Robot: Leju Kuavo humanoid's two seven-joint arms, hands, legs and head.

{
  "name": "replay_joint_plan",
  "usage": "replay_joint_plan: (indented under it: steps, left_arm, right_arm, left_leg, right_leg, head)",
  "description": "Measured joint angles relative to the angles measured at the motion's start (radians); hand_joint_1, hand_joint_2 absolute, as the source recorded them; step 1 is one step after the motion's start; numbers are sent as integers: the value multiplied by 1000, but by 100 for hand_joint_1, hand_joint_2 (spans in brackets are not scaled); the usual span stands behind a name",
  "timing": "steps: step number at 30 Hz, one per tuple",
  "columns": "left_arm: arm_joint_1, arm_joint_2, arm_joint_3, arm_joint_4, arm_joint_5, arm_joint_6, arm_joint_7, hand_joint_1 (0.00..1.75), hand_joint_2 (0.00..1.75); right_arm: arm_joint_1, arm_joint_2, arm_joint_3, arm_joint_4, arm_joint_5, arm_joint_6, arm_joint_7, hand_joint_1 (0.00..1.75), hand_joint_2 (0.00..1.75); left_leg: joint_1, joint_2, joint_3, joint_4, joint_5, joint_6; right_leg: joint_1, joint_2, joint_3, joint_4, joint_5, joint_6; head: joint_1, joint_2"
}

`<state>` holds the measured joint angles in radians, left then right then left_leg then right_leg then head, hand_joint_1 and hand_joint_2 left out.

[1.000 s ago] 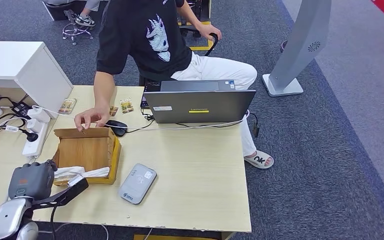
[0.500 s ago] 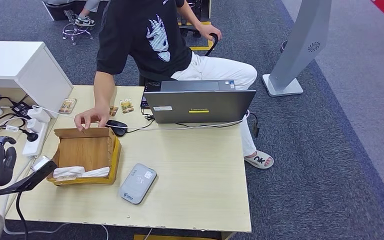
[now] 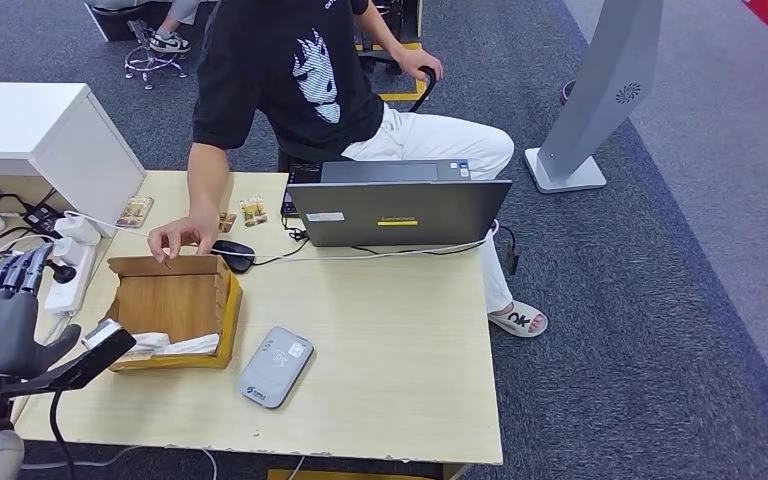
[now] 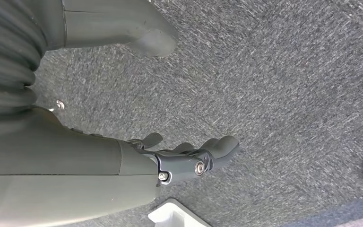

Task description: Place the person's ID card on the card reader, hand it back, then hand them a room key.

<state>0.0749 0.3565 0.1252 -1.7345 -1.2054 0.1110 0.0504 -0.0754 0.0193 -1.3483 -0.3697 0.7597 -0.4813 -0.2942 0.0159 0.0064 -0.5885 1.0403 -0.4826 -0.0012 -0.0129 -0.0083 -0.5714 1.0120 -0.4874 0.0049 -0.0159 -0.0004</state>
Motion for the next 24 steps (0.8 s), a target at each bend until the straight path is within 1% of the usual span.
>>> replay_joint_plan:
  steps: [5, 10, 15, 24]
  left_arm:
    - [9, 6, -48, -19, 45, -77, 18, 0, 175]
    - [11, 24, -94, -22, 102, -142, 38, 0, 175]
    - [12, 38, -116, -27, 122, -157, 40, 0, 175]
    - [13, 46, -126, -28, 129, -166, 40, 0, 175]
  right_arm:
    - [0, 7, -4, -1, -6, 0, 4, 0, 175]
    - [0, 16, -9, -3, -11, -2, 14, 0, 175]
    - [0, 21, -15, -3, -13, -5, 15, 0, 175]
    - [0, 23, -17, -3, -13, -7, 15, 0, 175]
  left_leg:
    - [0, 0, 0, 0, 0, 0]
    - [0, 0, 0, 0, 0, 0]
    - [0, 0, 0, 0, 0, 0]
    - [0, 0, 0, 0, 0, 0]
  right_leg:
    - [0, 0, 0, 0, 0, 0]
    - [0, 0, 0, 0, 0, 0]
    - [0, 0, 0, 0, 0, 0]
    - [0, 0, 0, 0, 0, 0]
  head:
    - [0, 0]
    - [0, 0]
    - [0, 0]
    - [0, 0]
